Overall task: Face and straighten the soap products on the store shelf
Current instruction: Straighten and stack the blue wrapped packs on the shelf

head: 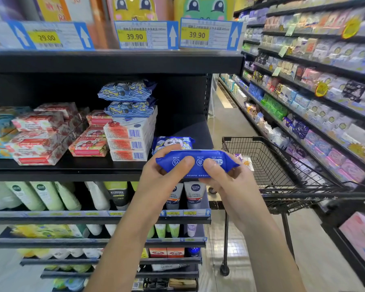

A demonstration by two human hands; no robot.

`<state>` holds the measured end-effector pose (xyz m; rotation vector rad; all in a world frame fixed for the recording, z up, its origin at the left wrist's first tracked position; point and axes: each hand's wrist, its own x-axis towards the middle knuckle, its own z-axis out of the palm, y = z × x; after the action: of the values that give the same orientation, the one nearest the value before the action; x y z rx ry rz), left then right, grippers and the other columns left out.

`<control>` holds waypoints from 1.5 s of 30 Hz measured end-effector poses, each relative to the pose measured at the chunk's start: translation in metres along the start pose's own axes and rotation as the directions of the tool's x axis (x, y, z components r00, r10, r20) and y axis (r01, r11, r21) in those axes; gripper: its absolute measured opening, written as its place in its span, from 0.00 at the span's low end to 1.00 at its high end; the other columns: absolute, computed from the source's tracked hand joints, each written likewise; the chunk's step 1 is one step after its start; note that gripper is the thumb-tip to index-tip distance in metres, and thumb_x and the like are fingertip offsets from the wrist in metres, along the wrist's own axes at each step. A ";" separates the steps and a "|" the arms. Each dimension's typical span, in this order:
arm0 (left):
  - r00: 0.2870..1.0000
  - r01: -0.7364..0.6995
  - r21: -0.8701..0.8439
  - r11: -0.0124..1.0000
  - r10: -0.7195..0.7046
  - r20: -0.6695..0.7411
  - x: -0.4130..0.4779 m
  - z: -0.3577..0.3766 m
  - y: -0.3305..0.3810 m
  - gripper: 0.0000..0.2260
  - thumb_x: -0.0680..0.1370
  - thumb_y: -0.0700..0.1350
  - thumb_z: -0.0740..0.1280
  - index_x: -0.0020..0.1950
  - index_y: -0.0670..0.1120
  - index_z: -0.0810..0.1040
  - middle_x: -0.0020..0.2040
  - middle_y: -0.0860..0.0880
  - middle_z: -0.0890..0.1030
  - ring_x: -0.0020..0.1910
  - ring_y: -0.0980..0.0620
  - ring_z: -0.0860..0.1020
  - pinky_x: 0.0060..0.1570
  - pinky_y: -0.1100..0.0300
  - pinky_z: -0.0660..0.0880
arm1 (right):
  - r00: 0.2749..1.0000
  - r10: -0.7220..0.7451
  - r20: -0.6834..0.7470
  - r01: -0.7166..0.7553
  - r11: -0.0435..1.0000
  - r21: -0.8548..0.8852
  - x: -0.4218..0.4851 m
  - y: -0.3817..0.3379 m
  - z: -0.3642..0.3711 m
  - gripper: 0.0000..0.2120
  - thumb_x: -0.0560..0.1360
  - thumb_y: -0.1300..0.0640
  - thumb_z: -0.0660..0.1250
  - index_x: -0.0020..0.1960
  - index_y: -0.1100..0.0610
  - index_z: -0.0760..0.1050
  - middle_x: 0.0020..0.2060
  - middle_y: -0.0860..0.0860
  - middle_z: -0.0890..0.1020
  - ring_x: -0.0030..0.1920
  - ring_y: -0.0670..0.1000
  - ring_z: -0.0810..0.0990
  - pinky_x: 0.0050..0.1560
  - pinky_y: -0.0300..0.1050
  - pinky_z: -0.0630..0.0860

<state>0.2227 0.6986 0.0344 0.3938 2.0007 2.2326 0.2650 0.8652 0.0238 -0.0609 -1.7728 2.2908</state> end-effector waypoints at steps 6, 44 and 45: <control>0.987 0.112 -0.201 0.973 -0.085 0.138 -0.005 -0.010 0.007 0.37 0.70 0.70 0.70 0.72 0.48 0.74 0.65 0.48 0.83 0.65 0.48 0.81 0.61 0.54 0.79 | 0.999 -0.040 0.029 0.038 0.998 0.045 -0.003 -0.004 -0.005 0.38 0.61 0.51 0.81 0.70 0.51 0.74 0.58 0.55 0.85 0.60 0.57 0.84 0.60 0.54 0.80; 0.976 0.192 0.050 0.980 -0.196 0.096 0.000 -0.022 0.011 0.31 0.70 0.67 0.65 0.62 0.47 0.82 0.55 0.50 0.87 0.55 0.50 0.85 0.54 0.46 0.82 | 0.990 -0.099 0.100 0.111 0.985 -0.129 0.002 0.000 -0.008 0.24 0.65 0.62 0.79 0.60 0.56 0.80 0.55 0.55 0.86 0.56 0.57 0.86 0.49 0.48 0.82; 0.978 0.187 0.035 0.982 -0.189 0.084 0.000 -0.021 0.011 0.30 0.70 0.66 0.66 0.62 0.46 0.82 0.55 0.49 0.87 0.54 0.50 0.85 0.54 0.46 0.83 | 0.989 -0.105 0.105 0.119 0.984 -0.135 0.002 0.002 -0.007 0.25 0.64 0.62 0.80 0.60 0.56 0.80 0.54 0.55 0.87 0.55 0.56 0.86 0.46 0.45 0.82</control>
<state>0.2179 0.6776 0.0438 0.2857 1.9382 2.0418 0.2637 0.8722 0.0200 0.1254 -1.9320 2.1218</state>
